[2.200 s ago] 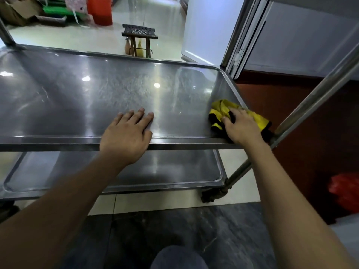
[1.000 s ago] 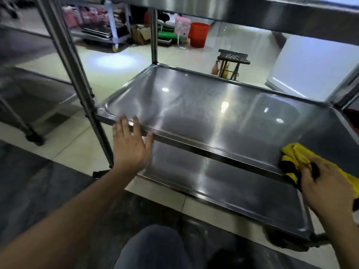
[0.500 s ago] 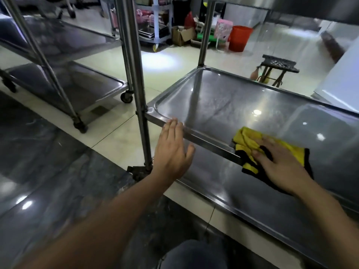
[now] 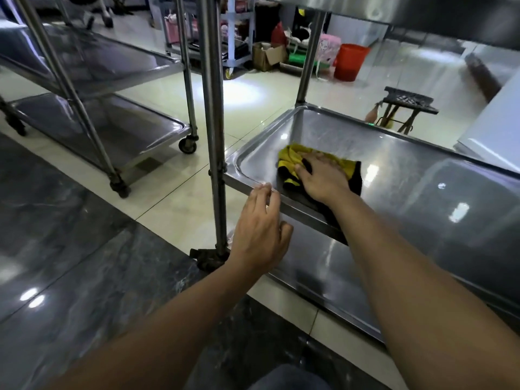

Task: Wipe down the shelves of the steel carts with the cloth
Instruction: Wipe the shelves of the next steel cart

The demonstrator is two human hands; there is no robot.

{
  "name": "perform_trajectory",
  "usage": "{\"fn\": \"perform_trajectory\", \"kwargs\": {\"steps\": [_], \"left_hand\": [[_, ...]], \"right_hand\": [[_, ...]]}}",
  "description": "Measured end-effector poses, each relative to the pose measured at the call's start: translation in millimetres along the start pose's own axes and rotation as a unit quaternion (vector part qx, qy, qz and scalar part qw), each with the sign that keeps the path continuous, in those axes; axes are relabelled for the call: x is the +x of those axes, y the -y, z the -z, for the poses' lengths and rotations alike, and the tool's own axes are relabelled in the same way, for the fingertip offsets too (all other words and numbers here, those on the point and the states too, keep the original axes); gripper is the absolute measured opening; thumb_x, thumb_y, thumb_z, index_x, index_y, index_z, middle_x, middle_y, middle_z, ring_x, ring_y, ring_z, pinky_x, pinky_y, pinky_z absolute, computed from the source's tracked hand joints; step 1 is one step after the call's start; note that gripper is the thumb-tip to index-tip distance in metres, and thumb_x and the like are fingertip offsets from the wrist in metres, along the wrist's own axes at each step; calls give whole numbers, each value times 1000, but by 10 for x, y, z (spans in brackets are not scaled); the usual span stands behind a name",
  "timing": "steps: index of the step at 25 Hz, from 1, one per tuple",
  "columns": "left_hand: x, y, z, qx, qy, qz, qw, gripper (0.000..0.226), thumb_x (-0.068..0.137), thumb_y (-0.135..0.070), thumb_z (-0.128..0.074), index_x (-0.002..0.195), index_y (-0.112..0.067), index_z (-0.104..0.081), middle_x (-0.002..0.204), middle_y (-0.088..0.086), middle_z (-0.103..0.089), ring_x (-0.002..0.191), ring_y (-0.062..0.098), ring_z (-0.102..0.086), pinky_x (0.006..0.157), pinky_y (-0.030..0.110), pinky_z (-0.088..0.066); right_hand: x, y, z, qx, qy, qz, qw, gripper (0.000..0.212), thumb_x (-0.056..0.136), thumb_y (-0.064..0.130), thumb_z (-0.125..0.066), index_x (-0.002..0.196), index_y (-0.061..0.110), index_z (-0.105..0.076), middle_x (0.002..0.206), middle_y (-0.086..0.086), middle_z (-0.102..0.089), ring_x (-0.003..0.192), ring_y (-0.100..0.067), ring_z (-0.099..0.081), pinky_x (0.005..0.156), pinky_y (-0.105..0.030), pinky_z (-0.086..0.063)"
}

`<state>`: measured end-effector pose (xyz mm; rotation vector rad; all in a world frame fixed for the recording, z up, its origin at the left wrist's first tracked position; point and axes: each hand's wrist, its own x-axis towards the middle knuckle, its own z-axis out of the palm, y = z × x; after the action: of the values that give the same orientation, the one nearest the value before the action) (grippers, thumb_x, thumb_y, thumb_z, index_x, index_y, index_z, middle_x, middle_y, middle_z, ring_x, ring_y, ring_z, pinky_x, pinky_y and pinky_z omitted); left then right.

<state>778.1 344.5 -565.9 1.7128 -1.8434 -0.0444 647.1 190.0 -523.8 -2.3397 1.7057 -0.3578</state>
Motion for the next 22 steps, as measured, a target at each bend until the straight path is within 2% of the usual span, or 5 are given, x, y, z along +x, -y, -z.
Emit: {"fn": "perform_trajectory", "kwargs": {"steps": [4,9,13,17,22], "left_hand": [[38,47,-21,40,-12,-1,999,51,88,-29,-39,129,-1,-52,143,25,-48,139,36,-40,120,46,-32],[54,-38,-65,74,-22,19,997,38,89,-25,-45,118,-3,-54,126,22,-55,123,37,-47,116,49,-33],[137,-411,-94,107,-7,98,989,48,96,-32,-36,129,1,-48,137,29,-49,135,41,-41,123,51,-20],[124,-1319,-467,73,63,-96,991,63,102,-34,-24,155,-1,-26,163,22,-25,152,36,-22,126,44,-11],[-11,-1716,-733,101,117,-67,986,66,105,-39,-14,161,-5,-2,169,17,-7,157,29,-7,127,44,-7]], "right_hand": [[3,208,-56,33,30,91,995,53,102,57,-41,151,39,-41,163,3,-34,150,-23,-30,123,-44,-24],[-328,-465,113,6,-41,-52,998,56,101,56,-40,154,36,-38,164,-1,-32,151,-25,-28,126,-42,-16],[-937,-1230,363,2,-88,-145,985,57,100,56,-41,152,33,-41,161,-6,-37,149,-26,-32,124,-43,-21],[-1047,-1327,419,-7,-77,-141,987,58,101,56,-41,154,31,-40,161,-8,-37,148,-27,-33,123,-41,-24],[-1307,-1757,576,-2,-115,-172,978,56,100,53,-44,151,30,-44,159,-5,-41,147,-24,-36,122,-41,-25]]}}
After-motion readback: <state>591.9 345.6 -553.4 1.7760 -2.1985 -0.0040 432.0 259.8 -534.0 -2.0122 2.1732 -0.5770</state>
